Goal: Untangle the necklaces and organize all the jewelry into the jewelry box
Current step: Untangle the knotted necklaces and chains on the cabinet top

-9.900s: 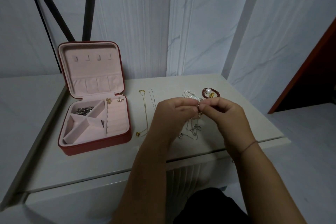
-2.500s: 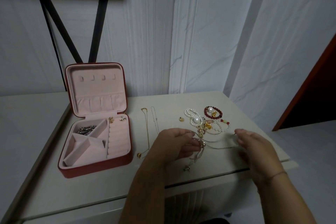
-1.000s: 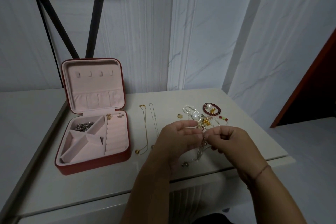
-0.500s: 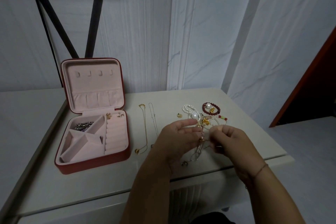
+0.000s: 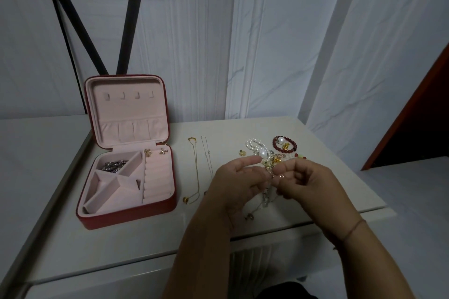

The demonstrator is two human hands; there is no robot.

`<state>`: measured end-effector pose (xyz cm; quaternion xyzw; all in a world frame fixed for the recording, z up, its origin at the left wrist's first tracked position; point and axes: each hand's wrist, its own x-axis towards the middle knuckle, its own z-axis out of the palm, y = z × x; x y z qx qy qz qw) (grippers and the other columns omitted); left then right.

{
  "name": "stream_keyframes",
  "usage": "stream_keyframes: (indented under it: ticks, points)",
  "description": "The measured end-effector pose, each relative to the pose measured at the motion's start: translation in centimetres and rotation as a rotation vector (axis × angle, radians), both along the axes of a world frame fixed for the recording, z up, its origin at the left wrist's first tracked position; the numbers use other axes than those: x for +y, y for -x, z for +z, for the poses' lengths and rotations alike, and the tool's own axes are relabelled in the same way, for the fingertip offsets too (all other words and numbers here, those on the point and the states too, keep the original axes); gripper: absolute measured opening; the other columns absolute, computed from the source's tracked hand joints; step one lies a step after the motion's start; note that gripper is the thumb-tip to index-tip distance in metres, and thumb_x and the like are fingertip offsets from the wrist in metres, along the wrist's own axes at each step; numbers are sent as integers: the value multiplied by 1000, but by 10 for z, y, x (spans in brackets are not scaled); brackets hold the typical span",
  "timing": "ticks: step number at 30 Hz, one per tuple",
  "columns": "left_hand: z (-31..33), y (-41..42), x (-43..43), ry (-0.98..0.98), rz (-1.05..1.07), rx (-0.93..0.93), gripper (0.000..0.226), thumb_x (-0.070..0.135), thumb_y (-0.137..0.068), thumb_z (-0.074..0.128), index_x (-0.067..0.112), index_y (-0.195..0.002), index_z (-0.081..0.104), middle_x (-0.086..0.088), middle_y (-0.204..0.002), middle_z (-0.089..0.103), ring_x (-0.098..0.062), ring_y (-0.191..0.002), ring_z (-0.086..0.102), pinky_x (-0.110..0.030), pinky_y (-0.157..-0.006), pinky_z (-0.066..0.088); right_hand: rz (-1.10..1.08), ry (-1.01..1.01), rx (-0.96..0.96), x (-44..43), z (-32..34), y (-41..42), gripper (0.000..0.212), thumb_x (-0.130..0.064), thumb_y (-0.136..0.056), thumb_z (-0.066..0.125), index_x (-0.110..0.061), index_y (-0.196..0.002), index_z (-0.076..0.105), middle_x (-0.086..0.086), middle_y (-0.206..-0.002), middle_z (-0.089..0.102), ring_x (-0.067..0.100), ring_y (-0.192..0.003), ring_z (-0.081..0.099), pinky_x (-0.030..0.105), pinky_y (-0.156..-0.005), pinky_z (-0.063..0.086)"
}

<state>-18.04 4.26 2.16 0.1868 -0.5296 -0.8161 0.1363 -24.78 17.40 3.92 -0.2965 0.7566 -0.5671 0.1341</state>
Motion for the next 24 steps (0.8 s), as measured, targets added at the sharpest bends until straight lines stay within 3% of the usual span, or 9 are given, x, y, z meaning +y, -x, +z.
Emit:
stream_keyframes:
  ticks: [5, 11, 15, 20, 22, 24]
  points:
    - [-2, 1, 1, 90, -22, -64, 39, -6, -82, 57, 10, -117, 61, -12, -80, 61, -16, -73, 53, -24, -65, 48, 10, 27, -44, 1, -2, 0, 14, 5, -81, 67, -8, -85, 70, 19, -74, 69, 10, -59, 62, 14, -57, 49]
    - [-3, 3, -1, 138, -78, -100, 26, -3, -85, 57, 17, -100, 65, -4, -69, 57, -9, -60, 46, -21, -58, 40, -22, 123, -171, 4, -5, 4, 15, 5, -84, 63, -6, -89, 70, 22, -75, 68, 12, -63, 64, 18, -61, 53]
    - [-1, -1, -4, 150, -87, -103, 22, 1, -85, 62, 14, -102, 66, -3, -72, 58, -8, -63, 50, -19, -58, 41, -18, 233, -313, 6, -5, 8, 15, 7, -85, 58, -5, -91, 66, 7, -67, 69, 10, -59, 63, 18, -59, 53]
    - [1, -4, -1, 436, -157, -76, 21, 15, -90, 60, 26, -106, 69, 9, -96, 67, 1, -84, 59, -13, -67, 42, 48, 237, -300, 5, -4, 6, 23, 13, -80, 60, -1, -98, 61, 6, -69, 68, 5, -59, 62, 14, -55, 48]
    - [1, -5, -2, 443, -159, -63, 21, 13, -86, 66, 20, -105, 71, 7, -92, 70, 4, -77, 62, -7, -63, 43, 48, 229, -286, 5, -4, 6, 26, 14, -79, 61, 1, -101, 59, 10, -71, 67, 6, -60, 63, 13, -56, 47]
    - [-1, -5, -3, 453, -125, -70, 17, 8, -81, 71, 21, -92, 73, 7, -83, 71, 3, -73, 65, -7, -63, 46, 38, 221, -270, 4, -4, 7, 27, 15, -79, 62, 3, -103, 58, 12, -71, 64, 7, -59, 61, 13, -57, 48]
